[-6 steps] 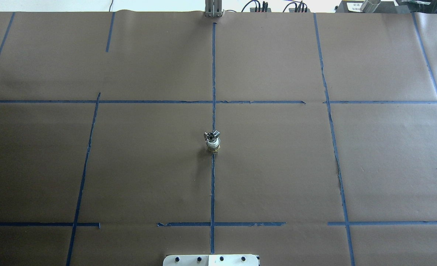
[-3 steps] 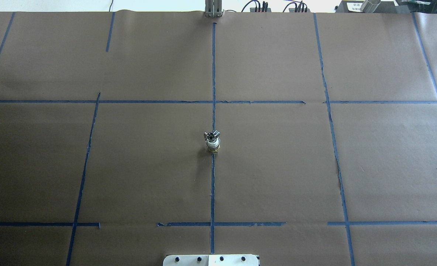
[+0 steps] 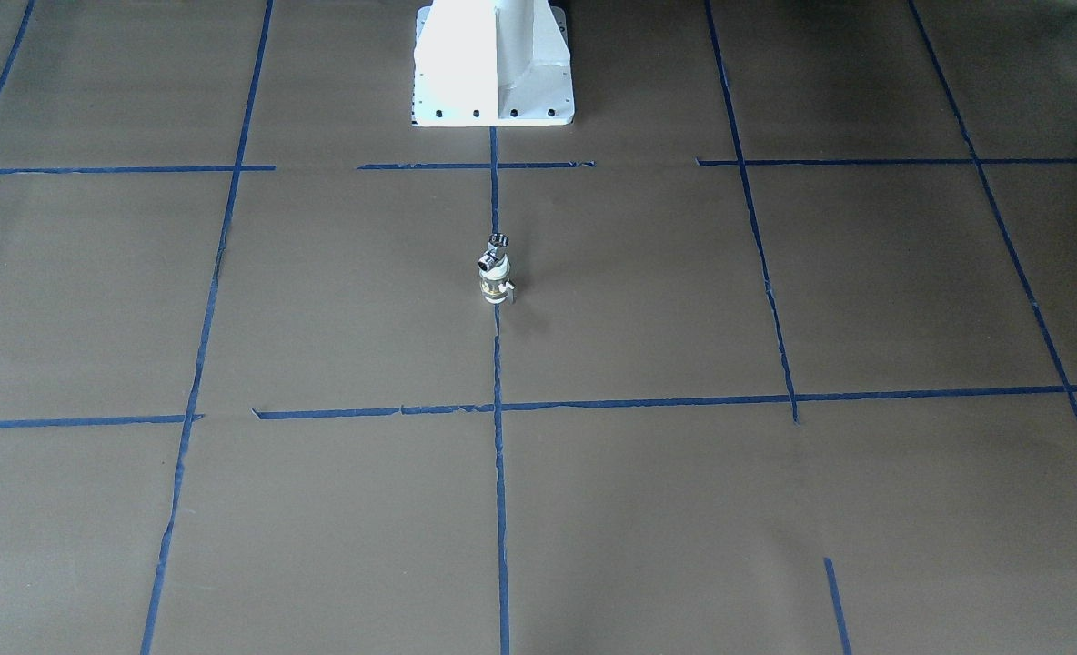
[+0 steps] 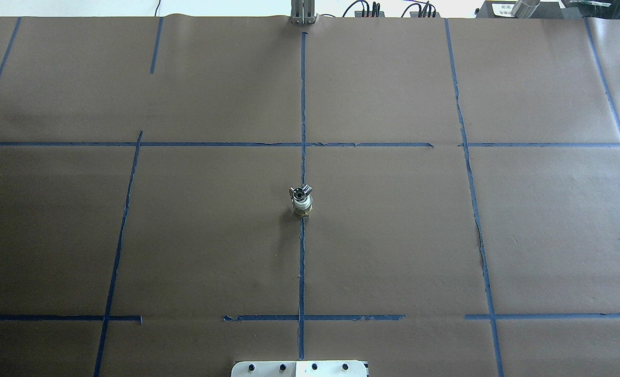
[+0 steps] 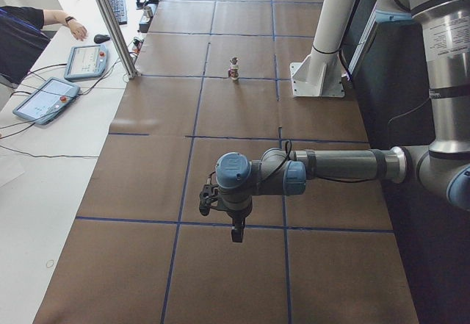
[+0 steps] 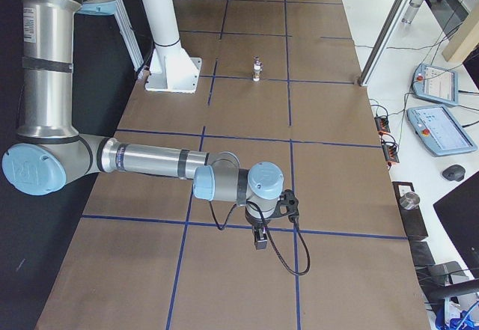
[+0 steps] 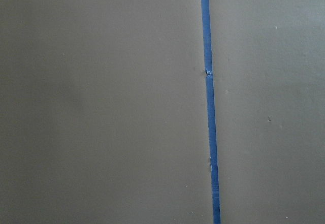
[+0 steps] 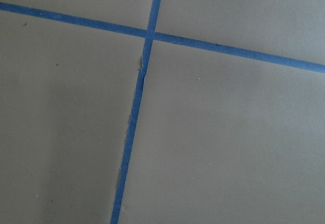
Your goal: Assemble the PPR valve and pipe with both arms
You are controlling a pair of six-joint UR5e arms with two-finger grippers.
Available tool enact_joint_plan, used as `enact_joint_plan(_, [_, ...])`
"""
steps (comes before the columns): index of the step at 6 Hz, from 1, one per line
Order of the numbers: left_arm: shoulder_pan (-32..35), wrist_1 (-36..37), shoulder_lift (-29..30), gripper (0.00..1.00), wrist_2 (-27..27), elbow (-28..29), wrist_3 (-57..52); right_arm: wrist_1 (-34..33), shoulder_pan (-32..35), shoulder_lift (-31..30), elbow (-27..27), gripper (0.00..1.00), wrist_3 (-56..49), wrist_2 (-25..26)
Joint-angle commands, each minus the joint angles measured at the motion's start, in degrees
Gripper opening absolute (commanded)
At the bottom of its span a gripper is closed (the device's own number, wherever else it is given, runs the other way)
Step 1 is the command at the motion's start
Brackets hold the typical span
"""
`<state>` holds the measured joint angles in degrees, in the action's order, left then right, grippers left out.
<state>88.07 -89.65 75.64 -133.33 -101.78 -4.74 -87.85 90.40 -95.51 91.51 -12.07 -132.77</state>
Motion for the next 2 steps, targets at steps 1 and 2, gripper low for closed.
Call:
enact_joint_plan(1, [0.0,0.0,-0.1,1.0,-0.1,0.0,0.1,0.2,0.0,-0.3,0.0,1.0,-0.1,0.1])
enact_joint_plan(2, [0.0,0.0,-0.1,1.0,0.0,0.0,0.1,0.2,0.0,-1.1,0.0,1.0,-0.2,0.1])
